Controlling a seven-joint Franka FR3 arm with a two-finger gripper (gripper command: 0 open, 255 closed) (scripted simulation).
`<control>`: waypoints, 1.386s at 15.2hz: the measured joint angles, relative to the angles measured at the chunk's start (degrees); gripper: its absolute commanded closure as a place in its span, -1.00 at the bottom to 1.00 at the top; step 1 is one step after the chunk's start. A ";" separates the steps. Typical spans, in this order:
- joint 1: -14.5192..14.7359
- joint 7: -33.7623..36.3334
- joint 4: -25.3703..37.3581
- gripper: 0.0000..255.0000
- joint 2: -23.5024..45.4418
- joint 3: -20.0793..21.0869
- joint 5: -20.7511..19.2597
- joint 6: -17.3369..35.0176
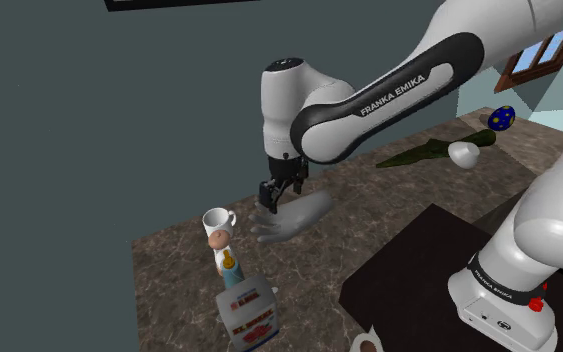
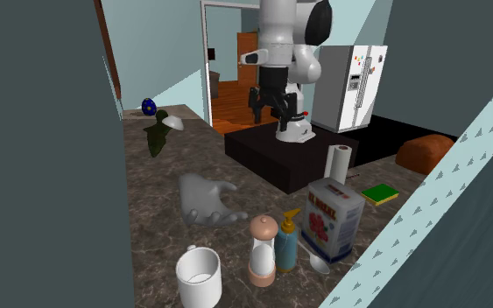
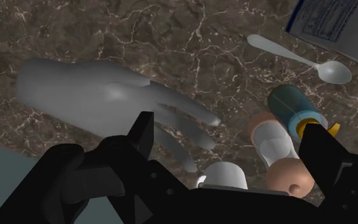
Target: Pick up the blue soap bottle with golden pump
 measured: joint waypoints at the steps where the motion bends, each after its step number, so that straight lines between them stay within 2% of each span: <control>1: 0.21 1.77 1.42 -1.00 3.20 0.32 -2.16 1.23; 7: 5.19 11.37 11.34 -1.00 18.42 -0.27 -12.80 3.26; 12: 11.03 16.50 20.78 -1.00 29.52 -2.63 -18.80 3.06; 17: 16.67 18.73 32.51 -1.00 40.24 -5.14 -22.37 1.11; 21: 17.96 19.59 33.95 -1.00 42.98 -6.02 -23.43 2.26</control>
